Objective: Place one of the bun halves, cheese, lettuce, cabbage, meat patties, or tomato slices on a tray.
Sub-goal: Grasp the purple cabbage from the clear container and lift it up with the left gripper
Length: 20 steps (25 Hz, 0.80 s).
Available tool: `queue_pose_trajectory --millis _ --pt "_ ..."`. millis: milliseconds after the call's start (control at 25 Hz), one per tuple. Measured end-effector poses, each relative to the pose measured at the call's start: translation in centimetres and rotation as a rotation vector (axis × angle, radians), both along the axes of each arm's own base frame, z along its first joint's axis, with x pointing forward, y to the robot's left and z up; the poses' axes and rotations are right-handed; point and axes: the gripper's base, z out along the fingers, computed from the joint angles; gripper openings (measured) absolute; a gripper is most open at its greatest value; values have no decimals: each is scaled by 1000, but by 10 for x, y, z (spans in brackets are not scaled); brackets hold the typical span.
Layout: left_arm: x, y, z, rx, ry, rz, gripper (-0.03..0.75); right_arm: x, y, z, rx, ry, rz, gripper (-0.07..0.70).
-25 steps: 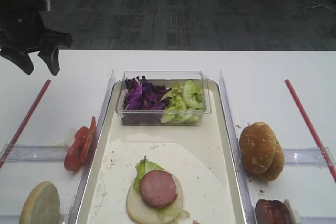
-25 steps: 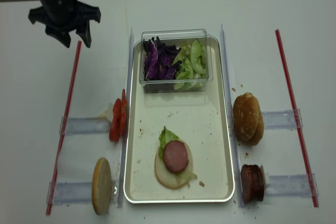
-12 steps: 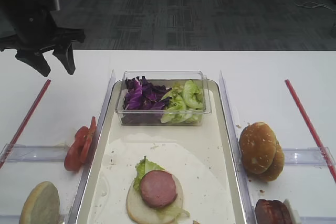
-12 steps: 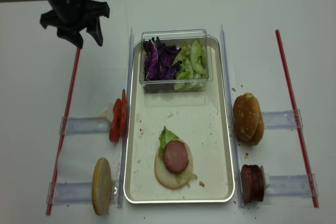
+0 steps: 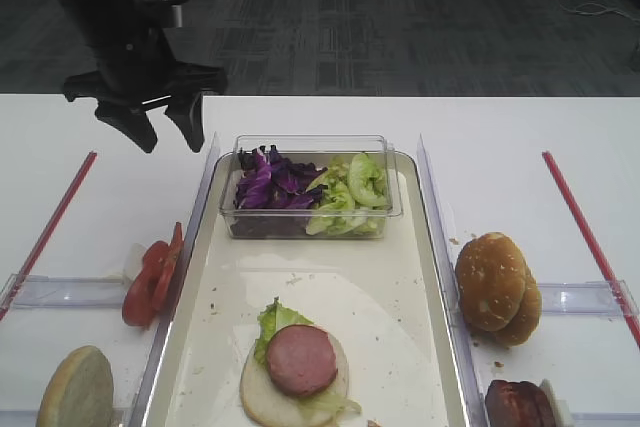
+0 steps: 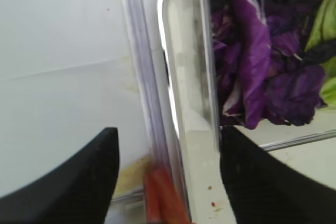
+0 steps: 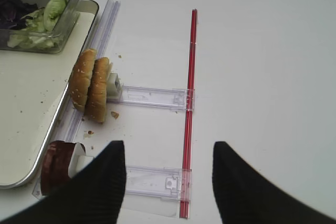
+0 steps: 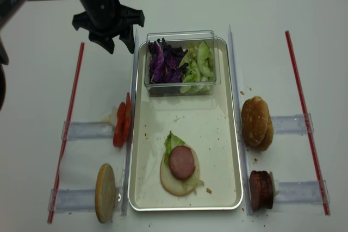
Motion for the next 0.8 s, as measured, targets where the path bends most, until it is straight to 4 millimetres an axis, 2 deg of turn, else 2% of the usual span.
queue_pose_trajectory --millis 400,520,800 --pt "-14 -54 1 -17 -44 -105 428 0 0 0 0 0 0 387" --pt "-16 -64 1 -27 -64 -119 428 0 0 0 0 0 0 387" --pt "-16 -67 2 -50 -68 -115 428 0 0 0 0 0 0 387"
